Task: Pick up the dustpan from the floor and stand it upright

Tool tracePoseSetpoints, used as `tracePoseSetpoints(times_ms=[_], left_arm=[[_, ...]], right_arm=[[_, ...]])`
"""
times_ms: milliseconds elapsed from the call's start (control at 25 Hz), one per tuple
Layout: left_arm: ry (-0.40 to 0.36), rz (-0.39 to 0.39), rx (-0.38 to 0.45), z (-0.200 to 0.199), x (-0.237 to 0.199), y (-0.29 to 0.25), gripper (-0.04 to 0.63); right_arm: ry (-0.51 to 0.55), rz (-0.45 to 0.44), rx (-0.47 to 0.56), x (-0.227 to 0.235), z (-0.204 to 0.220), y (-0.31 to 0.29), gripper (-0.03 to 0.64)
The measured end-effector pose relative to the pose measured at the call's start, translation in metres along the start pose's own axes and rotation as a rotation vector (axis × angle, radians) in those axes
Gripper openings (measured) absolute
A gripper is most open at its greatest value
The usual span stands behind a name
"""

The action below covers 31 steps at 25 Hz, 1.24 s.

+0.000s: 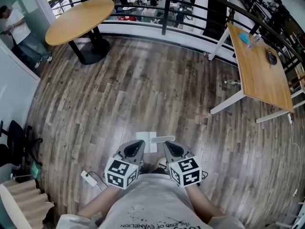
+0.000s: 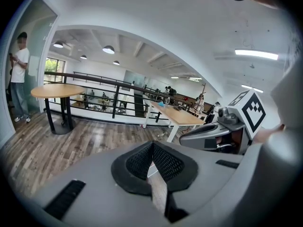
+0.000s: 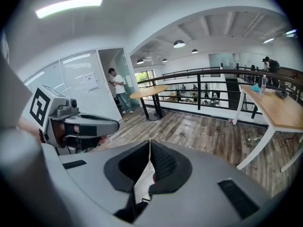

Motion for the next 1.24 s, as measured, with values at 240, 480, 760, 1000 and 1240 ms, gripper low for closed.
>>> tracePoseSetpoints(times_ms=[240,480,760,1000,1240], left_arm=[[-0.002,0.013,-0.003,0.001,0.006,-0.001,0.023],[-0.002,0.013,0.0,0.002,0.008,0.001,0.023],[0.011,0.015,0.005,0.001,0.01,0.003,0.023],[0.013,0.014,0.005,0.003,0.012,0.001,0.023],[0.016,0.009,0.005,0.001,0.011,0.0,0.023]], right_arm=[[-0.004,-0.009,0.012,-0.003,-0.001,0.003,0.029],[0.004,-0.003,0.023,-0.003,-0.002,0.006,0.026],[0.0,-0.013,0.026,-0.006,-0.002,0.007,0.026],[0.001,-0.021,0.022,-0.004,0.001,0.007,0.025],[0.003,-0.025,0.02,-0.003,0.0,0.005,0.025]])
Point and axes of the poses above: the fingertips, and each gripper's own axes: y backward along the fingers, x to its right, z out of its underside, the point moved 7 cm from there along y, backward along the fingers, and after that the axes turned 4 degrees about -z, right-handed, at the moved point
